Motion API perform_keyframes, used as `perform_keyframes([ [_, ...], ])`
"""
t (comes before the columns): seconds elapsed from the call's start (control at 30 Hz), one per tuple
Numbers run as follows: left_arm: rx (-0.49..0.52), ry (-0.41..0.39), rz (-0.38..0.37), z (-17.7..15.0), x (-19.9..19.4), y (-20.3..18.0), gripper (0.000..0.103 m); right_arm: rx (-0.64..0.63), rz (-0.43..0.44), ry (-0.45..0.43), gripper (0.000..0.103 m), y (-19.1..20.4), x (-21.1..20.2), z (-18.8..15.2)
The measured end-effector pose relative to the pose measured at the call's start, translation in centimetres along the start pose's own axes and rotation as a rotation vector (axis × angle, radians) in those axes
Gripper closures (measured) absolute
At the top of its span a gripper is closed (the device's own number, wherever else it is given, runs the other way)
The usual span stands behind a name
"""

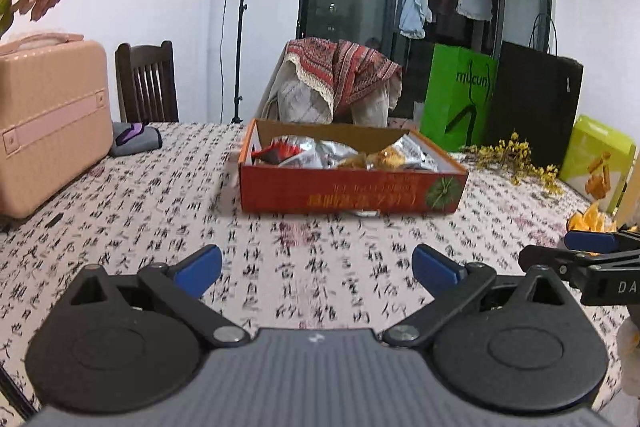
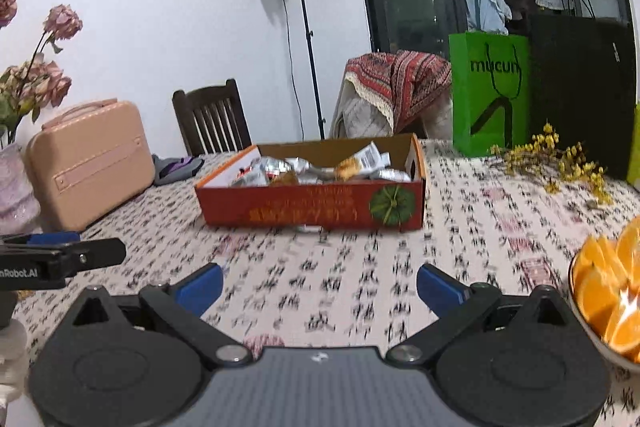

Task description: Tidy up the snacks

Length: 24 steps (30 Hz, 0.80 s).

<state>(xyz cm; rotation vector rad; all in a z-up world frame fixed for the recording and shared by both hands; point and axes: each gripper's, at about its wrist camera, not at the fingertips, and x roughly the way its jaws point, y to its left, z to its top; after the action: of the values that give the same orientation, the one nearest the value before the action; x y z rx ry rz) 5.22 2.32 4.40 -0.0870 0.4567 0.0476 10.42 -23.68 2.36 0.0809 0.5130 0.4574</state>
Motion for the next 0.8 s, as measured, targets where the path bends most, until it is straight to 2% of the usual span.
perform_keyframes([
  [0.37, 0.009, 0.072, 0.007, -2.0, 1.4, 0.2, 0.000, 0.001, -0.006, 0.076, 0.000, 0.0, 1.6, -1.4],
  [0.8, 0.009, 0.087, -0.010, -2.5, 1.6, 0.4, 0.000, -0.006, -0.022, 0.092, 0.000, 0.2, 1.8, -1.5],
])
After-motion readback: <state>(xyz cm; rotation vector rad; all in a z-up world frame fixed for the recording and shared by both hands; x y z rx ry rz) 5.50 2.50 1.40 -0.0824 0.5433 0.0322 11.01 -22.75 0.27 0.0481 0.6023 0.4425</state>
